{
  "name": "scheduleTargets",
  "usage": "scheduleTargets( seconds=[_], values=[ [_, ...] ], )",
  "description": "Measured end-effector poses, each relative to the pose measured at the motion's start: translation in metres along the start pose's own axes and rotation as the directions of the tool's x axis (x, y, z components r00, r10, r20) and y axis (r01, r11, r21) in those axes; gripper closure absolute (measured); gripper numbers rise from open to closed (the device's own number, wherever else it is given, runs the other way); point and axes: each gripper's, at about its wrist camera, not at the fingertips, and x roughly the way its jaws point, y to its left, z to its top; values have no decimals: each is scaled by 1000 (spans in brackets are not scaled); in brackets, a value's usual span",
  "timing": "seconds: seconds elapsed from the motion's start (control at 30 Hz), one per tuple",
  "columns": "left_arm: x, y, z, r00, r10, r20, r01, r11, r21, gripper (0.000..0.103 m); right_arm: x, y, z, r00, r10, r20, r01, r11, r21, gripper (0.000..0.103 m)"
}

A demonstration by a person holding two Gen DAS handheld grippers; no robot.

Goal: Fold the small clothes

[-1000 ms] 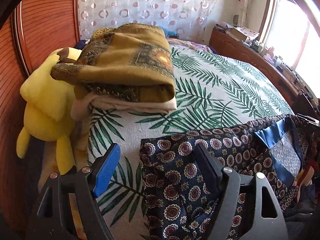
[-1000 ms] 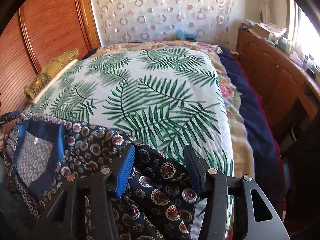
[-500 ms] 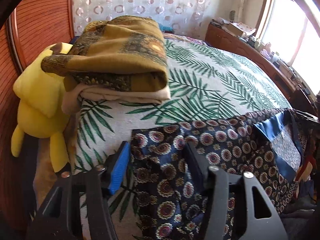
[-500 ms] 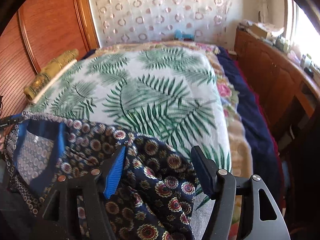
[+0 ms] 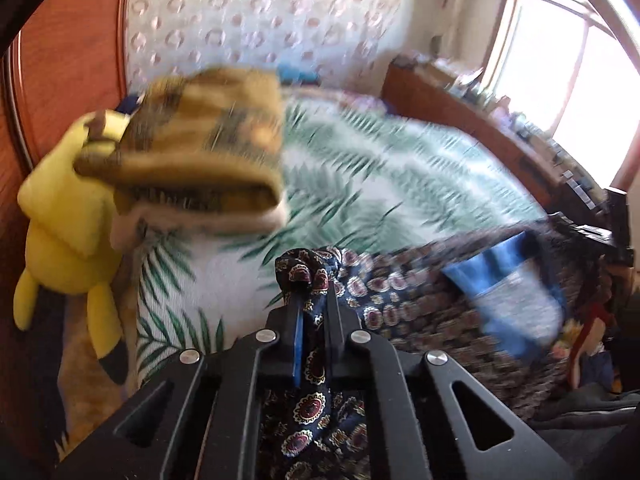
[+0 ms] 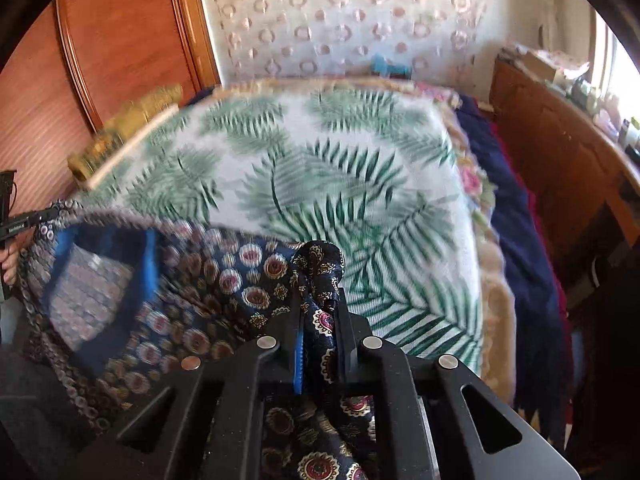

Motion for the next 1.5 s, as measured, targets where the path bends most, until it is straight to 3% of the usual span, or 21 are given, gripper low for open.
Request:
scheduleTargets(
  seconds=[0.1,0.23,0.37,0.53,0.7,0.87,1.07,1.1,1.13,1.17,1.2,1.23,1.33,1.43,1.5],
  values=[
    [-32,-10,7,995,-54,89,53,999,13,95,-35,2,8,996,20,86,-21,1000,1,93],
    [-69,-21,15,979,-57,194,52,998,30,96,-73,9,18,986,12,166,-10,1000,-16,93],
    [-105,-26,30,952,-42,303,32,999,37,96,-110,17,25,967,2,253,9,999,-43,93],
    [-143,-28,64,903,-29,430,10,999,47,96,-159,24,40,926,-14,378,44,996,-71,93],
    [-141,-18,103,882,-16,470,-5,999,44,96,-177,30,71,900,-26,436,85,989,-117,93],
    [-98,-5,151,899,44,436,-61,998,24,96,-149,26,116,897,-81,435,158,977,-144,93],
    [-11,18,182,937,140,322,-157,987,29,93,-53,32,168,921,-158,355,206,973,-102,93],
    [9,26,185,944,162,287,-177,984,27,90,-36,32,172,927,-174,332,216,972,-93,90],
    [19,30,184,950,154,271,-166,986,24,90,-18,33,177,930,-198,311,233,969,-80,78],
    [25,33,182,957,132,257,-142,990,20,84,-7,37,183,928,-229,295,258,964,-64,71],
    [36,38,179,968,106,226,-112,994,13,79,14,35,185,926,-273,262,295,954,-47,58],
    [39,37,175,971,107,213,-112,994,12,78,26,36,187,931,-282,231,299,953,-42,55],
    [38,31,160,970,105,221,-115,993,32,66,58,37,183,947,-286,148,293,956,-28,55],
    [35,22,149,974,83,209,-96,994,49,48,70,35,181,956,-264,132,269,963,-20,55],
    [32,16,140,976,72,205,-86,995,59,24,67,38,174,958,-258,126,262,965,-18,55]
  ],
)
